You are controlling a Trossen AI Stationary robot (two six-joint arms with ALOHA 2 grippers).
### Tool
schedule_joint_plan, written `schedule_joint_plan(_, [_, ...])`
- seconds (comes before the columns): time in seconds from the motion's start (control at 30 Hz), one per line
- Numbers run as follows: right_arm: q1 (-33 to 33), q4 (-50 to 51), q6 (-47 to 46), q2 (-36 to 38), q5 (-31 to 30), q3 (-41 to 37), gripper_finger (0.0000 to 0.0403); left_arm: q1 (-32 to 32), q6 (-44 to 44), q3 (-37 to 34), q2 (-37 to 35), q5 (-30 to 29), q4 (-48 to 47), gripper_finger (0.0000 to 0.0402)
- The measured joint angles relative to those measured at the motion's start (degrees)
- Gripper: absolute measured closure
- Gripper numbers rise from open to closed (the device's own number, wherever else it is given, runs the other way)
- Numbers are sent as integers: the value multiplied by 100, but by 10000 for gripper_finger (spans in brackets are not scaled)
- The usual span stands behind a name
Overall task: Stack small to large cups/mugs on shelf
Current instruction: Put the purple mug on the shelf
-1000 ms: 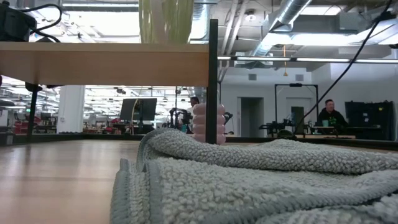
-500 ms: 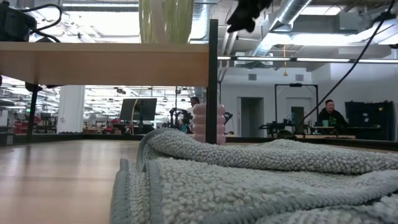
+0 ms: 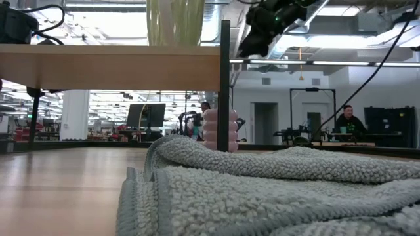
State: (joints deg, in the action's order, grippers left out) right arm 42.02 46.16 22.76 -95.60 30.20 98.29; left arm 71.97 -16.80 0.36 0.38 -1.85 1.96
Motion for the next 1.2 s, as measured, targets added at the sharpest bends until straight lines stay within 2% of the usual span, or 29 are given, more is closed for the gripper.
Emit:
schedule_joint_plan(0.63, [131,-3084,-1007,2277,-11,-3620,173,0,7,1,-1,-4,2,242])
schedule_joint_plan(0.9, [-21,-4325,-1548,3158,-53,-5036,173,1,166,2,-2,-4,2,242])
schedule_joint_plan(1.1, [-343,-4637,-1955,3853,-775,-5906,173,-1,307,2,0,-4,2,242])
schedule_joint_plan(1.2, [-569,-4795,-1990,4174,-912,-6207,173,-1,304,1,-1,-5,2,242])
